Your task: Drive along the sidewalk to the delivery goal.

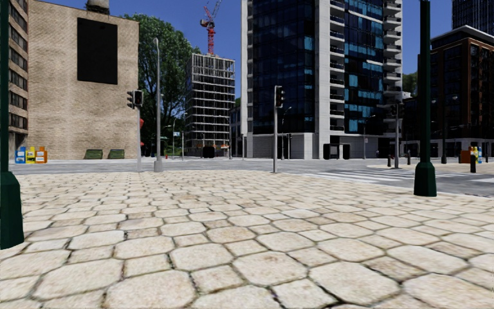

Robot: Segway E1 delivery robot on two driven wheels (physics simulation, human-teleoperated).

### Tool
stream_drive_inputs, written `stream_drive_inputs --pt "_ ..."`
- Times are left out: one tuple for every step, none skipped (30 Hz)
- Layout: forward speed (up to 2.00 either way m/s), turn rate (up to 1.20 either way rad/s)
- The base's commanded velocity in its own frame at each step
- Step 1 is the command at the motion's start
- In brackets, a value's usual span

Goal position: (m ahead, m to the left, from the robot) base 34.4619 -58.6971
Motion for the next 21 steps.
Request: stream_drive_inputs --pt "1.31 0.0" --pt "1.31 0.0" --pt "1.31 0.0" --pt "1.31 0.0" --pt "1.31 0.0" --pt "1.31 0.0" --pt "1.31 0.0" --pt "1.31 0.0" --pt "1.31 0.0" --pt "1.31 0.0" --pt "1.46 0.0" --pt "1.46 0.0" --pt "1.46 0.0" --pt "1.46 0.0" --pt "1.47 0.0" --pt "1.47 0.0" --pt "1.47 0.0" --pt "1.47 0.0" --pt "1.47 0.0" --pt "1.47 0.0" --pt "1.47 0.0"
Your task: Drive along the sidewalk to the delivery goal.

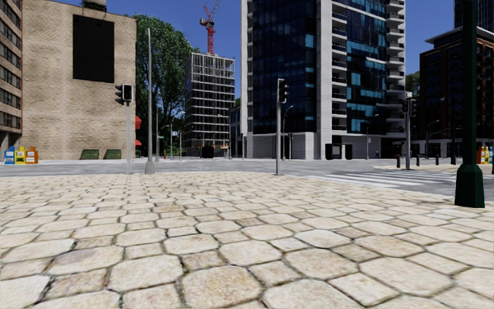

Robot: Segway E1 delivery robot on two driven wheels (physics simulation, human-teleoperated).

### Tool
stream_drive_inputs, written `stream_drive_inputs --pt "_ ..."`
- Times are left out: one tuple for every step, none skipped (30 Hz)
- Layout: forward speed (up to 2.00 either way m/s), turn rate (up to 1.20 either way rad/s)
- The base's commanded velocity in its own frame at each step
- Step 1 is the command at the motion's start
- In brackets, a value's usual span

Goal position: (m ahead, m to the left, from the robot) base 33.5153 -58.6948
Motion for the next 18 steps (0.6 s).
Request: stream_drive_inputs --pt "1.47 0.0" --pt "1.47 0.0" --pt "1.47 0.0" --pt "1.47 0.0" --pt "1.47 0.0" --pt "1.47 0.0" --pt "1.47 0.0" --pt "1.47 0.0" --pt "1.47 0.0" --pt "1.47 0.0" --pt "1.47 0.0" --pt "1.47 0.0" --pt "1.47 0.0" --pt "1.47 0.0" --pt "1.47 0.0" --pt "1.47 0.0" --pt "1.47 0.0" --pt "1.47 0.0"
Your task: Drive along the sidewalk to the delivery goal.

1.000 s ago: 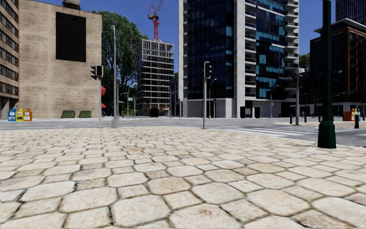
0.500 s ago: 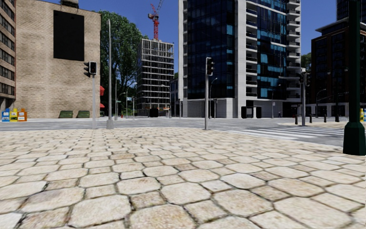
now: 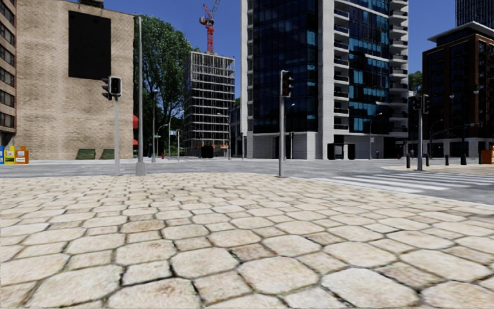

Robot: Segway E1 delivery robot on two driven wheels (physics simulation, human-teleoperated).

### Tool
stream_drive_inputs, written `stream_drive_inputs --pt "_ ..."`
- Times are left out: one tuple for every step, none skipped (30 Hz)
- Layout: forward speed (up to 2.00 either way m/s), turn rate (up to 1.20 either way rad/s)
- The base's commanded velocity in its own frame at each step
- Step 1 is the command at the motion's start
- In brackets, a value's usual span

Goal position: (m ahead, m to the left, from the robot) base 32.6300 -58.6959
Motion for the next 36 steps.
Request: stream_drive_inputs --pt "1.47 0.0" --pt "1.47 0.0" --pt "1.47 0.0" --pt "1.47 0.0" --pt "1.47 0.0" --pt "1.47 0.0" --pt "1.48 0.0" --pt "1.48 0.0" --pt "1.48 0.0" --pt "1.48 0.0" --pt "1.48 0.0" --pt "1.48 0.0" --pt "1.48 0.0" --pt "1.48 0.0" --pt "1.48 0.0" --pt "1.48 0.0" --pt "1.48 0.0" --pt "1.48 0.0" --pt "1.48 0.0" --pt "1.48 0.0" --pt "1.48 0.0" --pt "1.48 0.0" --pt "1.48 0.0" --pt "1.48 0.0" --pt "1.48 0.0" --pt "1.48 0.0" --pt "1.48 0.0" --pt "1.48 0.0" --pt "1.48 0.0" --pt "1.48 0.0" --pt "1.48 0.0" --pt "1.48 0.0" --pt "1.48 0.0" --pt "1.48 0.0" --pt "1.48 0.0" --pt "1.48 0.0"
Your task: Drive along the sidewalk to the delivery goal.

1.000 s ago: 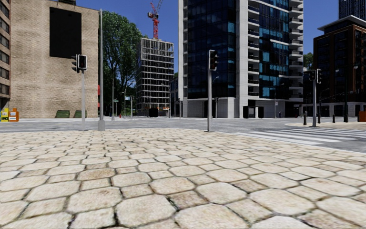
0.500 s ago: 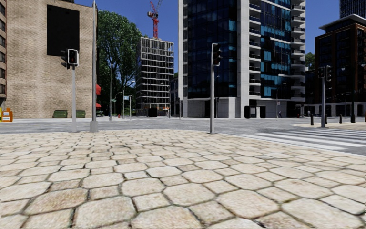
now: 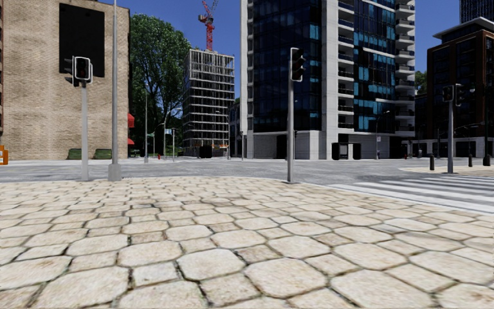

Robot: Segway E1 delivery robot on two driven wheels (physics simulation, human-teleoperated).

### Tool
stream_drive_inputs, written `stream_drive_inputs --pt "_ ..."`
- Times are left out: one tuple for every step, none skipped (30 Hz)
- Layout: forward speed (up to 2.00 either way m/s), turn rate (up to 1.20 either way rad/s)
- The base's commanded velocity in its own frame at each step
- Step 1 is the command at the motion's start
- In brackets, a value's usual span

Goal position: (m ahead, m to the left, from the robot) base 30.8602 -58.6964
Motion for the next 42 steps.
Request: stream_drive_inputs --pt "1.48 0.0" --pt "1.48 0.0" --pt "1.48 0.0" --pt "1.48 0.0" --pt "1.48 0.0" --pt "1.48 0.0" --pt "1.48 0.0" --pt "1.48 0.0" --pt "1.48 0.0" --pt "1.48 0.0" --pt "1.48 -0.05" --pt "1.48 -0.15" --pt "1.48 -0.28" --pt "1.48 -0.4" --pt "1.48 -0.4" --pt "1.48 -0.54" --pt "1.48 -0.68" --pt "1.48 -0.77" --pt "1.48 -0.79" --pt "1.48 -0.79" --pt "1.48 -0.79" --pt "1.48 -0.8" --pt "1.48 -0.81" --pt "1.48 -0.82" --pt "1.48 -0.83" --pt "1.49 -0.83" --pt "1.49 -0.83" --pt "1.49 -0.83" --pt "1.49 -0.83" --pt "1.5 -0.83" --pt "1.5 -0.83" --pt "1.51 -0.83" --pt "1.52 -0.83" --pt "1.52 -0.83" --pt "1.52 -0.82" --pt "1.52 -0.8" --pt "1.52 -0.78" --pt "1.52 -0.78" --pt "1.52 -0.78" --pt "1.52 -0.75" --pt "1.52 -0.31" --pt "1.52 0.0"
